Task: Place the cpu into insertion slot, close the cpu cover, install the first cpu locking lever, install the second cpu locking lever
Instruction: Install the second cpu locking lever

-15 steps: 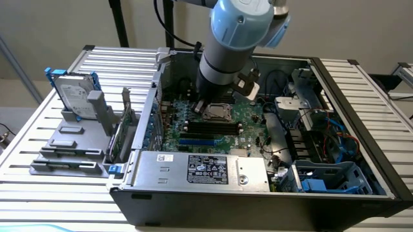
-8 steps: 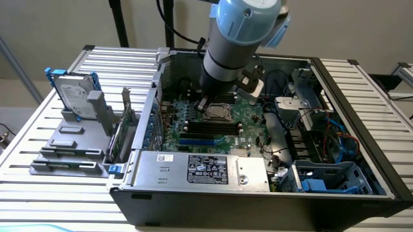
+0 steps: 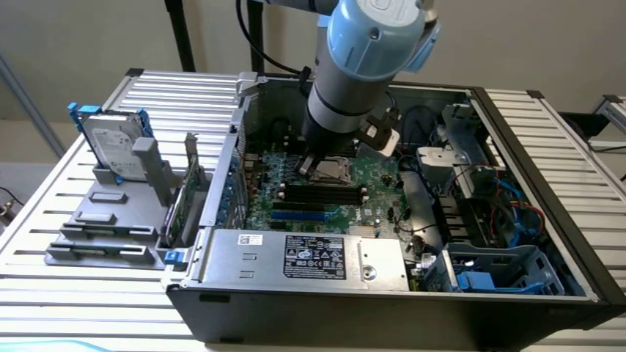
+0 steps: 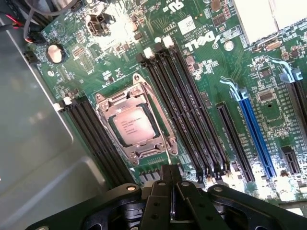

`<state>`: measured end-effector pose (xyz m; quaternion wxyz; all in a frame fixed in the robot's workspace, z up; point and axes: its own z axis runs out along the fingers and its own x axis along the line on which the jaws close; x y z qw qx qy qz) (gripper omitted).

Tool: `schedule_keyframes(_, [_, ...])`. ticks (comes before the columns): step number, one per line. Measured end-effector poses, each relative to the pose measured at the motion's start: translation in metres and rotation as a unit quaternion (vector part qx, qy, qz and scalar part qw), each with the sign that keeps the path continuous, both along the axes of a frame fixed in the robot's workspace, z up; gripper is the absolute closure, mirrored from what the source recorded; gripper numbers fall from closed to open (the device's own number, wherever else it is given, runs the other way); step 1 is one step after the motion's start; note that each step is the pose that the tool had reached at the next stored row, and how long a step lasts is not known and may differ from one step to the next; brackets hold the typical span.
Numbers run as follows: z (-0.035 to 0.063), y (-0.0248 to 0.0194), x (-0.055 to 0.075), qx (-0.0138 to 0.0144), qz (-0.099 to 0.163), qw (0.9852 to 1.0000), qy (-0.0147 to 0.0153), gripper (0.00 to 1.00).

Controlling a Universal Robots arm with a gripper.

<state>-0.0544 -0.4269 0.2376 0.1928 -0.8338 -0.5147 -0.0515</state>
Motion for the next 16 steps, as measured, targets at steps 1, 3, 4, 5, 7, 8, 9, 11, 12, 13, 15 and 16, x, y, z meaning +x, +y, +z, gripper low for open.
schedule_keyframes(1, [-0.0019,0.0,0.0,0.0001,-0.001,1.0,-0.0002,0.89])
schedule_keyframes(3, [-0.0055,0.0,-0.001,0.0,-0.002,1.0,-0.0004,0.89])
schedule_keyframes(4, [-0.0073,0.0,-0.002,0.0,-0.002,1.0,-0.0007,0.89])
schedule_keyframes(5, [-0.0091,0.0,-0.002,-0.0001,-0.002,1.0,-0.0009,0.89])
schedule_keyframes(7, [-0.0127,0.0,-0.004,0.0,-0.003,1.0,-0.0015,0.89])
schedule_keyframes(8, [-0.0146,0.0,-0.005,0.0001,-0.003,1.0,-0.0017,0.89])
schedule_keyframes(9, [-0.0163,0.0,-0.006,0.0,-0.003,1.0,-0.0018,0.89])
schedule_keyframes(11, [-0.02,0.0,-0.008,0.0,-0.003,1.0,-0.0023,0.89])
schedule_keyframes(12, [-0.0219,0.0,-0.009,0.0,-0.003,1.0,-0.0026,0.89])
schedule_keyframes(13, [-0.0237,0.0,-0.01,0.0,-0.003,1.0,-0.0029,0.89])
schedule_keyframes(15, [-0.0273,0.0001,-0.011,0.0,-0.003,1.0,-0.0038,0.89])
schedule_keyframes(16, [-0.0291,0.0003,-0.012,0.0,-0.004,1.0,-0.0042,0.89])
